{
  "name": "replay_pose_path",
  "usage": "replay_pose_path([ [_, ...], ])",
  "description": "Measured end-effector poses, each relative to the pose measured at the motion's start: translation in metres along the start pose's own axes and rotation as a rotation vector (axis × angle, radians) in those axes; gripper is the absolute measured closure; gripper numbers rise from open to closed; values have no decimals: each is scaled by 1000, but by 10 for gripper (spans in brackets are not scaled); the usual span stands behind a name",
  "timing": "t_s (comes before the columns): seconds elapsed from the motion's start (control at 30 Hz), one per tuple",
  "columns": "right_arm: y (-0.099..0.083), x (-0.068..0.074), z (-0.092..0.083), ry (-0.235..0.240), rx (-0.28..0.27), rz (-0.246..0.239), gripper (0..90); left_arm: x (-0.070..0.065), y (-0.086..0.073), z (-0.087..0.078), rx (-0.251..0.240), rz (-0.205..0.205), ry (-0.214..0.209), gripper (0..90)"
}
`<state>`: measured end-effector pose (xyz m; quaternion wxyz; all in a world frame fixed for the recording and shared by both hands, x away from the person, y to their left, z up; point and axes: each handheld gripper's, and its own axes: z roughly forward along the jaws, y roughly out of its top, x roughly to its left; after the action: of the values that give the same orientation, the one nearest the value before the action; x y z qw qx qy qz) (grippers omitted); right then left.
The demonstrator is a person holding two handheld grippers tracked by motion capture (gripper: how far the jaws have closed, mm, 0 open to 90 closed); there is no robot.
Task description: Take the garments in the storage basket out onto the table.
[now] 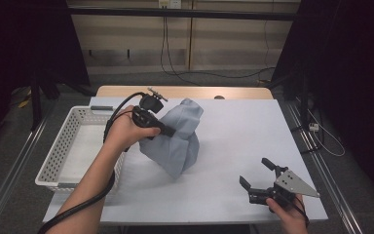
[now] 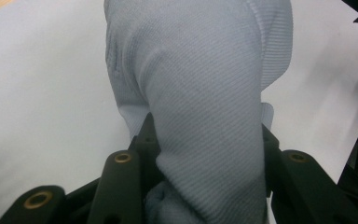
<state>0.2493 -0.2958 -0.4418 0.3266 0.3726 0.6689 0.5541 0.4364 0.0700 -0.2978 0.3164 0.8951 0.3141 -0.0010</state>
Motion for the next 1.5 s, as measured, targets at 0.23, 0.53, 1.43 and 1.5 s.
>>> replay_pose_path([
  [0.23,0,0,1,0,5,-4,12,-3,-2,7,-13,7,-41,585],
  [0.53,-1,1,2,2,9,-4,12,-2,-9,24,-1,11,-56,568],
  [1.43,-1,1,2,6,13,-11,12,-14,-5,43,3,34,-119,567],
  [1.5,-1,1,2,5,13,-10,12,-13,-5,45,16,51,-105,563],
])
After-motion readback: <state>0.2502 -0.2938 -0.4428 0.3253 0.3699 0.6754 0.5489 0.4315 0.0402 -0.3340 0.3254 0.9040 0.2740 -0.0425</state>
